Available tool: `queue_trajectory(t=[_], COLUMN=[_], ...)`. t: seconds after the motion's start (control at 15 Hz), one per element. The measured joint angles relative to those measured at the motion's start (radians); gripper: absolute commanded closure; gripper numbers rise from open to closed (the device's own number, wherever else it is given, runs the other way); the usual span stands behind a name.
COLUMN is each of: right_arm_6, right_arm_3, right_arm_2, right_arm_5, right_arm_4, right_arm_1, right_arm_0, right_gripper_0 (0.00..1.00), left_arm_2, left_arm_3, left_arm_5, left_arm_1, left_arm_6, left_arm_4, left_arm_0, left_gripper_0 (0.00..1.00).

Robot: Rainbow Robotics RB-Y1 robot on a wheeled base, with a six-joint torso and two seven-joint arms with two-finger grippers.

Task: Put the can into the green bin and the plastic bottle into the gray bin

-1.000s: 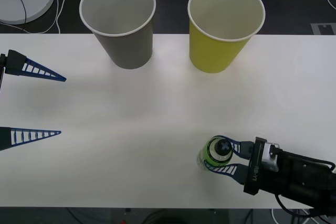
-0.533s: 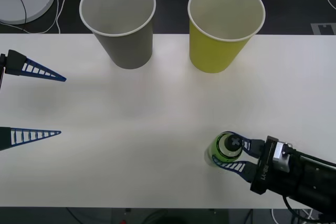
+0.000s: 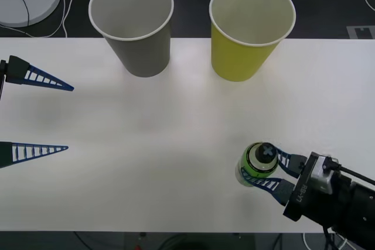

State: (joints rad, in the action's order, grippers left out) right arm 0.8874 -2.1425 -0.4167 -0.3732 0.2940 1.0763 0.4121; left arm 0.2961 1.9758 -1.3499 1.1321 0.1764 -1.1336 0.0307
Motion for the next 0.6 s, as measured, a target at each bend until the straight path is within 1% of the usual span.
queue_trajectory(t=[0.2, 0.6], right_arm_6=[-0.009, -0.034], right_arm_3=[-0.097, -0.243], right_arm_2=[0.008, 0.008], right_arm_5=[0.112, 0.303], right_arm_4=[-0.017, -0.026], right_arm_1=[0.008, 0.018], right_arm_0=[0.031, 0.037], right_gripper_0=[1.00, 1.00], left_arm_2=[0.000, 0.000], left_arm_3=[0.000, 0.000], left_arm_5=[0.000, 0.000], left_arm_1=[0.000, 0.000], left_arm_6=[0.000, 0.000], left_arm_4=[0.000, 0.000], left_arm_0=[0.000, 0.000], left_gripper_0=[0.00, 0.00])
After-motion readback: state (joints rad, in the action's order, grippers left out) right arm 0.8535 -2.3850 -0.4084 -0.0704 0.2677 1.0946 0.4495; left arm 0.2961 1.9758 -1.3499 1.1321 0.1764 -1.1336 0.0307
